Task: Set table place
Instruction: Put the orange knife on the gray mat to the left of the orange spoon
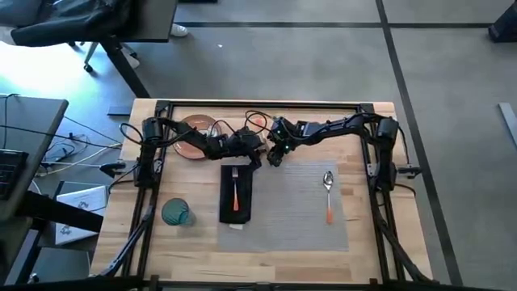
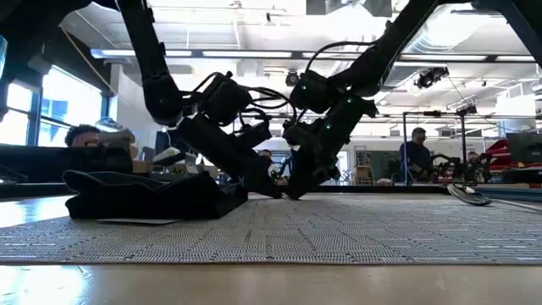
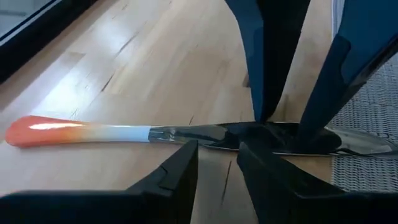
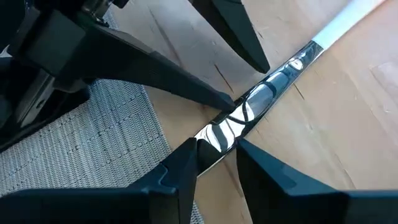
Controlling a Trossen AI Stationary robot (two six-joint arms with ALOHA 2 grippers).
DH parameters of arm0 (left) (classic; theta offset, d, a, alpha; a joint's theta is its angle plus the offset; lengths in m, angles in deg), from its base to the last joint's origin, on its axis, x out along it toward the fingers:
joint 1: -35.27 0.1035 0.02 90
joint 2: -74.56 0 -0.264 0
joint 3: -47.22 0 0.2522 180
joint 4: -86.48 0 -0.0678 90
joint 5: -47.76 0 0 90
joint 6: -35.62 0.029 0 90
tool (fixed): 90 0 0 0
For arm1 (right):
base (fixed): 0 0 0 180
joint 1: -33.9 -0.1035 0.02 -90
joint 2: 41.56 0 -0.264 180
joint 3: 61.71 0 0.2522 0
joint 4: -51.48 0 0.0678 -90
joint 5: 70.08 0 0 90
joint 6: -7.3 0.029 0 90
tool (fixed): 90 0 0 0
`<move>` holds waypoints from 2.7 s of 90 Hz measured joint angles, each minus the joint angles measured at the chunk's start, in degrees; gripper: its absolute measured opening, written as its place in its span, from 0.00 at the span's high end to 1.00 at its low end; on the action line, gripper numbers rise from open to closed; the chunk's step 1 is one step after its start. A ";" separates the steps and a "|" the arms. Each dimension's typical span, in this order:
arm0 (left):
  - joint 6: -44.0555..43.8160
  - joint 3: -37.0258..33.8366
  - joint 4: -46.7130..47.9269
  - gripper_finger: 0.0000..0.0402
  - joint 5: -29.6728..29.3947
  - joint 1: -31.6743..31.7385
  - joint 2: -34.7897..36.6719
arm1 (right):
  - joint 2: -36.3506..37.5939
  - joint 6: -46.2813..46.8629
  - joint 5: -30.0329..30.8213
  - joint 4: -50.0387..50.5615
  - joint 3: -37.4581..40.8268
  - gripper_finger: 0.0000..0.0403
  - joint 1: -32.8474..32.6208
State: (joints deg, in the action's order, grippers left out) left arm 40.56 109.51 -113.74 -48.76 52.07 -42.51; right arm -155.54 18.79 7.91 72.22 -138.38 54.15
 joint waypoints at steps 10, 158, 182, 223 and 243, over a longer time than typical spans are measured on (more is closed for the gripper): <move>1.66 0.00 0.18 0.72 -0.12 -0.26 0.19 | 0.02 -1.17 0.00 -0.12 0.04 0.76 0.00; -24.46 0.00 16.65 0.69 10.67 2.60 14.75 | 5.44 -25.49 -3.25 -44.78 24.38 1.00 -0.44; -34.08 0.00 16.60 0.55 10.51 2.80 14.75 | 4.35 -27.96 -4.07 -42.94 21.68 1.00 -0.17; -42.37 0.00 16.08 0.55 -0.02 0.72 14.73 | 1.73 -31.11 -2.49 -41.87 21.31 1.00 1.60; -42.34 0.00 16.15 0.55 -4.35 -0.92 14.71 | 1.38 -30.24 -6.53 -42.29 21.31 1.00 1.44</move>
State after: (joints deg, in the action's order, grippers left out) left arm -1.78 109.51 -97.59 -53.12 51.15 -27.80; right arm -154.16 -11.45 1.37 29.93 -117.07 55.59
